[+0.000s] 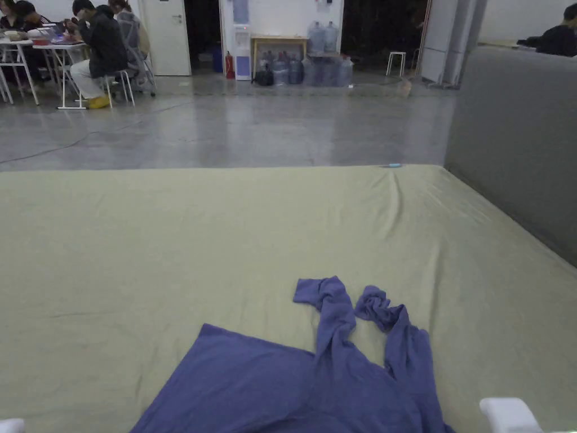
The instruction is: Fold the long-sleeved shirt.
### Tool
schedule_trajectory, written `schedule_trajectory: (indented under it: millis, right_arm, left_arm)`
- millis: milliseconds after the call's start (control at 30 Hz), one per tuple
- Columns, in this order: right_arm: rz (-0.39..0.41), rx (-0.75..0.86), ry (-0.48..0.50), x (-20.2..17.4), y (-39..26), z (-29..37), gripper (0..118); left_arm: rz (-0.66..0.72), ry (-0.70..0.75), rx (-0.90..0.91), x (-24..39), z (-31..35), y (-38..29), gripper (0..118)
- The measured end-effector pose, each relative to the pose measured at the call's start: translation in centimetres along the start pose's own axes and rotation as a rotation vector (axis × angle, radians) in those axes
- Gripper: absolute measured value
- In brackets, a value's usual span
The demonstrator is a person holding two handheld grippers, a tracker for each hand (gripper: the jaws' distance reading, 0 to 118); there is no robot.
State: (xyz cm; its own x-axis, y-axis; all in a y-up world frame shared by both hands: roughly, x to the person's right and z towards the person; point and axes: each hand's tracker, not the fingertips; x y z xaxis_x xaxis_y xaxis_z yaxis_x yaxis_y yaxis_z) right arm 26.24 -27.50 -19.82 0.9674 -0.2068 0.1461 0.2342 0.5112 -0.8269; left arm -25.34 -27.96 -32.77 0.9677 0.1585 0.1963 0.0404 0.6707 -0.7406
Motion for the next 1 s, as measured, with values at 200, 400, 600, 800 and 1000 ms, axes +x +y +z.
schedule_trajectory:
  millis: [200, 400, 600, 800, 1000]
  right_arm:
    - [-0.01, -0.017, 0.027, -3.5, -4.5, 0.6, 54]
    - [0.003, -0.094, 0.081, -5.1, -4.2, -2.4, 0]
    - [0.036, 0.044, 0.107, -5.3, 10.1, -5.7, 81]
    - [-0.108, -0.077, 0.096, -5.0, 26.7, -19.2, 118]
    - [-0.166, -0.214, -0.11, -4.9, 29.8, -30.1, 67]
  left_arm:
    - [-0.095, 0.018, -0.149, 4.7, 0.0, -4.4, 35]
    - [0.059, -0.025, -0.142, 4.6, -0.8, -4.7, 0]
    - [0.082, -0.003, -0.076, 6.5, -0.3, -2.0, 0]
    - [-0.023, 0.073, -0.032, 8.5, -1.8, -2.2, 0]
    - [0.009, 0.113, -0.115, 5.3, -3.5, -3.4, 0]
